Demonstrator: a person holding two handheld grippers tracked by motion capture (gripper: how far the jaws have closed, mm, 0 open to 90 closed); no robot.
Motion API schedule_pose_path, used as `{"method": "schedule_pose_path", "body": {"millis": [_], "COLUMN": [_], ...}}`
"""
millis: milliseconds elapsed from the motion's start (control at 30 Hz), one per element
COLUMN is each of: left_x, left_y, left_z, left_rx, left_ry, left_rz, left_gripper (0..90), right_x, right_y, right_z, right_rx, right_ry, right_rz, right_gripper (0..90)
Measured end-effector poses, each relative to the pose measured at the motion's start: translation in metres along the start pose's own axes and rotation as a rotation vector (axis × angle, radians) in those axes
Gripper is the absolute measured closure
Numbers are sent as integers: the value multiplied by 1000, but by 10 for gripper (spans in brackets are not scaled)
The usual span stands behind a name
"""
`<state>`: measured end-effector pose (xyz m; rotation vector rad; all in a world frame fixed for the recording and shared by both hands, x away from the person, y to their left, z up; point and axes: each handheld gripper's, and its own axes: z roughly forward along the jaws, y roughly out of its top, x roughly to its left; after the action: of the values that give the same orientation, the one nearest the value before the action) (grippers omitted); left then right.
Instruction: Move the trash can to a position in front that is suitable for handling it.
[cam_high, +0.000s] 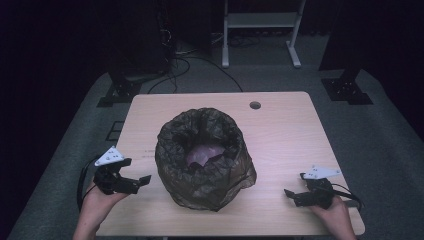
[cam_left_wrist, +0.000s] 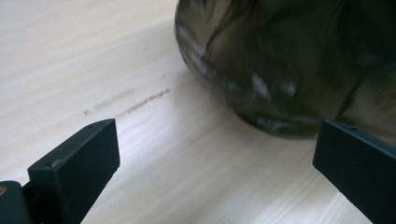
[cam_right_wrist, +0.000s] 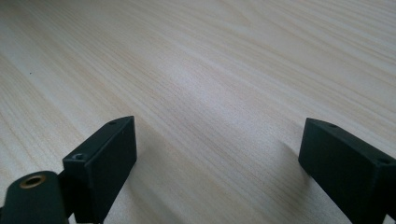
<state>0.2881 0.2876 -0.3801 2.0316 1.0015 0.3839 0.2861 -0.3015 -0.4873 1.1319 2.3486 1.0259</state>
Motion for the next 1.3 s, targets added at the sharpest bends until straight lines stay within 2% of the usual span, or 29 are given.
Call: {"method": "schedule_pose_path", "body": {"millis": [67,200,300,367,567,600,733,867,1300], "left_x": [-1,-3,-5,-6,-17,-17,-22,-27,-40], "left_y": [13,25,42,46,76,76,89,100,107], "left_z": [-10,-19,-29,-31,-35,-35,-30,-19,11], "left_rx": [-10,-8,-30,-34,-62,-62,-64,-56,-25], "left_ry": [-3,4,-8,-10,-32,-32,-43,-64,-113], "left_rz": [4,8,18,22,63,63,85,109,138], "left_gripper": [0,0,0,0,0,0,0,0,0], "right_x": [0,0,0,0,0,0,0,0,0], "right_y": [0,0,0,0,0,0,0,0,0], "right_z": [0,0,0,0,0,0,0,0,0], "right_rx": [1,0,0,0,0,0,0,0,0], "right_ry": [0,0,0,0,0,0,0,0,0], "right_rz": [1,0,1,0,-1,-1,0,1,1], "right_gripper": [101,101,101,101,101,101,101,101,101]}}
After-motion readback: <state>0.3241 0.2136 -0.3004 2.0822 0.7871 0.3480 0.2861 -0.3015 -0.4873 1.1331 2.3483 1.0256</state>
